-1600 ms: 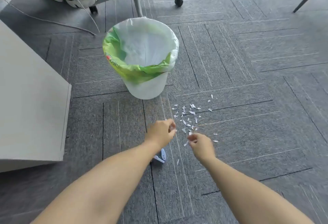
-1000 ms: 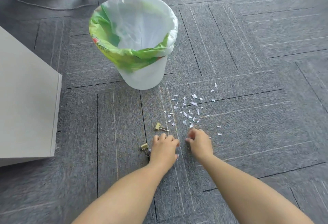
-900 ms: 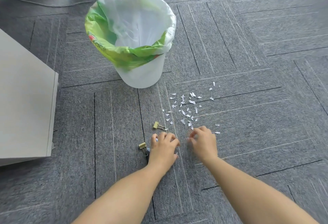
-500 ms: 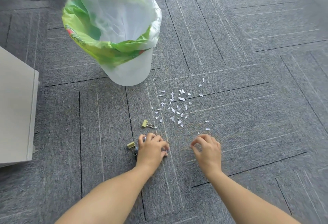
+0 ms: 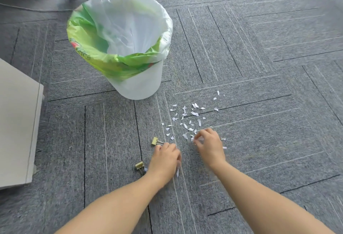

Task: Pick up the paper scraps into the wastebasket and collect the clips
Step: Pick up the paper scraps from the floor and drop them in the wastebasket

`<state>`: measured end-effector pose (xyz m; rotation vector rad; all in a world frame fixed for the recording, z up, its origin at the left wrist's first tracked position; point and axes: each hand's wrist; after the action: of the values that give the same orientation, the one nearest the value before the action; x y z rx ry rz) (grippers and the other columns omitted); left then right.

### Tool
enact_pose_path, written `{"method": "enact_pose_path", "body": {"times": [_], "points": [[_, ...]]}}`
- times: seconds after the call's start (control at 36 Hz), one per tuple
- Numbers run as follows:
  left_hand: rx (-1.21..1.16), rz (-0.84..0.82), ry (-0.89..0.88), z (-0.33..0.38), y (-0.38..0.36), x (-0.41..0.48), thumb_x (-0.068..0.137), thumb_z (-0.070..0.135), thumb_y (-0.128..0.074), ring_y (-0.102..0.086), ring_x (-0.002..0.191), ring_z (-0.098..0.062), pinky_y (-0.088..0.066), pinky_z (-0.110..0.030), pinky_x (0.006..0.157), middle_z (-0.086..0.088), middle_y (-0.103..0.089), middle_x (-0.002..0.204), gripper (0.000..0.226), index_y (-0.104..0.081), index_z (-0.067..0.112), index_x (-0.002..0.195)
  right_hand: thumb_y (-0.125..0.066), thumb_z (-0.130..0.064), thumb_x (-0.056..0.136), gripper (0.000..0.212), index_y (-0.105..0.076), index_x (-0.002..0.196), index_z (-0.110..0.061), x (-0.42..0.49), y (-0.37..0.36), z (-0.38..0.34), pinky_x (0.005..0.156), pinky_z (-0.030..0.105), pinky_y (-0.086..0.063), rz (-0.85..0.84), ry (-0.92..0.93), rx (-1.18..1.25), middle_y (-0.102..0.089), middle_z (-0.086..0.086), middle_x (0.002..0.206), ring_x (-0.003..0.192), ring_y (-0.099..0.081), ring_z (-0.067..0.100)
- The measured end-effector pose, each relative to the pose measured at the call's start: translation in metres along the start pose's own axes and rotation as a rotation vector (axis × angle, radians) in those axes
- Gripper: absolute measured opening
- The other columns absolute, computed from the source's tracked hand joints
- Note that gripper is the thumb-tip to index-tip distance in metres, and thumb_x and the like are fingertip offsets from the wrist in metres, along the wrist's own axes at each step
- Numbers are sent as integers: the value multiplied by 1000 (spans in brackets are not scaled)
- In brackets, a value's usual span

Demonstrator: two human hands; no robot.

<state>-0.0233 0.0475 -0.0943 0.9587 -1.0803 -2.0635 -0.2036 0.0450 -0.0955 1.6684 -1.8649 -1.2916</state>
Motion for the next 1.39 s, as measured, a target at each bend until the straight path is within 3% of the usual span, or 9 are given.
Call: {"method": "enact_pose_path", "body": {"times": [0.14,0.28,0.42,0.56,0.72,0.94,1.06,1.17,1.39], "points": [[-210,221,217,-19,23,39,94,31,-57,-49,97,-7,-40,-23,91,13,-54,96,9,-63,25,96,-70,-21,86,14,-60,95,-24,23,0,-15,101,37,-45,-89,15,-2,-53,-13,102,105,-54,11],[-334,142,287,-27,37,66,93,23,-60,-57,94,-9,-50,-28,88,7,-66,101,11,-69,23,100,-77,-16,78,44,-55,116,-23,37,8,-20,105,37,-44,-209,23,-2,-53,-8,114,108,-51,12],[-392,166,281,-34,39,78,87,17,-68,-53,104,-9,-45,-26,94,6,-58,114,41,-58,25,125,-75,-16,81,56,-51,131,-19,47,14,-16,112,37,-36,-138,54,-11,-48,-4,127,119,-43,12],[-337,124,349,-44,34,74,76,36,-78,-50,106,-15,-46,-38,100,8,-50,106,48,-56,22,117,-76,-19,79,60,-51,134,-19,45,7,-12,110,40,-39,-137,17,0,-46,-4,127,114,-44,11],[-371,249,351,-41,32,67,80,30,-76,-36,127,-14,-28,-31,109,4,-39,135,71,-41,23,142,-71,-14,85,54,-51,136,-17,34,0,-11,107,35,-39,-59,15,22,-44,-4,122,113,-40,12],[21,40,-41,-45,30,53,98,33,-52,-38,132,-16,-32,-33,112,4,-41,145,43,-47,26,140,-58,-9,92,31,-62,121,-18,28,1,-3,108,32,-38,-56,120,-30,-51,-10,116,113,-41,6],[51,68,32,-54,40,67,100,34,-43,-14,147,-20,-16,-44,120,7,-16,160,55,-22,32,151,-56,-14,92,56,-39,145,-20,52,11,-7,119,36,-19,-37,84,-140,-32,-6,154,143,-25,15],[79,-14,120,-53,48,82,100,32,-38,16,147,-20,1,-48,121,10,15,160,69,7,31,153,-47,-16,95,74,-4,154,-23,69,14,-10,118,34,6,-167,90,-354,2,-4,163,149,5,17],[105,44,75,-19,65,130,95,15,-53,-15,146,-23,-18,-44,119,-2,-15,161,73,-9,18,154,-43,-7,95,75,-1,155,-19,92,16,-29,113,29,8,-147,94,-401,-2,-3,163,150,0,17]]}}
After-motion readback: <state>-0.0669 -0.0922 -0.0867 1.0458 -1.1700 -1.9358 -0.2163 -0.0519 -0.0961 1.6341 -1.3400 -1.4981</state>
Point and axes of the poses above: each hand's wrist, its own x-axis towards the middle knuckle, its own y-axis out of the back of the hand, z = x × y
